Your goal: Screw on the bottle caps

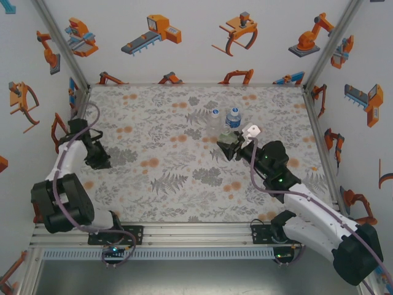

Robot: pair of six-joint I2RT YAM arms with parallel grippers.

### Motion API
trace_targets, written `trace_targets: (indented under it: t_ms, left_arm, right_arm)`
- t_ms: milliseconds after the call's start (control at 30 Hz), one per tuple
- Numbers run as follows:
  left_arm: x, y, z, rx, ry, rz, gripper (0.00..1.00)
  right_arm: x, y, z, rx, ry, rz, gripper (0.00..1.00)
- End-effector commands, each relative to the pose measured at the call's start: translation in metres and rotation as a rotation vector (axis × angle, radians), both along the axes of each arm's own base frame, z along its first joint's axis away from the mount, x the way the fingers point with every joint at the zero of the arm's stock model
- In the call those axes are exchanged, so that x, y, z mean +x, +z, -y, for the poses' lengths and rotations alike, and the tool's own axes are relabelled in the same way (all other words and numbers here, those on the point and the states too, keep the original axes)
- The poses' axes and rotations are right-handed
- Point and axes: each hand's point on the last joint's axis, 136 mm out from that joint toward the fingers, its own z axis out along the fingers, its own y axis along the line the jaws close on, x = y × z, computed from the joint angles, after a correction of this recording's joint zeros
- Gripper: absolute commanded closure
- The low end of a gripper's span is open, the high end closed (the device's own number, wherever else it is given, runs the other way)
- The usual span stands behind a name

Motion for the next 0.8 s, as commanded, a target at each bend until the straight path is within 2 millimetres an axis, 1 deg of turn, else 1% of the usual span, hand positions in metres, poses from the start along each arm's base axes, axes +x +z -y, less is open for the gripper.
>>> trace_targets:
  t_ms: [0,133,200,233,300,367,400,500,533,700,767]
  left_arm:
    - [-0.003,0.024,0.036,0.015,-0.082,0.026,0.97]
    - [-0.001,0.045,0.094,0.066,-0.277,0.079,0.97]
    - [-0.002,0.051,0.129,0.07,-0.406,0.101,0.97]
    - [-0.003,0.054,0.151,0.057,-0.491,0.11,0.96]
    - [-0.008,0.056,0.187,0.084,-0.636,0.119,0.96]
    - [-0.016,0.055,0.226,0.097,-0.775,0.117,0.96]
    - [-0.02,0.055,0.248,0.097,-0.849,0.117,0.96]
    - [-0.036,0.045,0.306,0.124,-1.043,0.09,0.94]
    - [-0.041,0.041,0.323,0.146,-1.09,0.078,0.94]
    - [-0.063,0.019,0.39,0.164,-1.248,0.031,0.91]
    - [-0.073,0.011,0.41,0.15,-1.28,0.024,0.91]
  right_arm:
    - [0.0,0.023,0.001,0.001,-0.007,0.031,0.82]
    - [0.001,0.027,0.011,-0.015,-0.053,0.01,0.83]
    - [0.001,0.03,0.016,-0.037,-0.081,0.003,0.83]
    - [0.001,0.031,0.02,-0.051,-0.1,-0.002,0.84]
    - [0.003,0.034,0.029,-0.07,-0.151,-0.012,0.84]
    - [0.004,0.038,0.04,-0.079,-0.207,-0.018,0.84]
    - [0.004,0.039,0.045,-0.084,-0.232,-0.022,0.84]
    - [0.004,0.044,0.063,-0.103,-0.316,-0.04,0.84]
    - [0.003,0.045,0.069,-0.109,-0.342,-0.046,0.85]
    - [-0.008,0.052,0.084,-0.109,-0.384,-0.048,0.85]
    - [-0.013,0.055,0.089,-0.108,-0.39,-0.05,0.86]
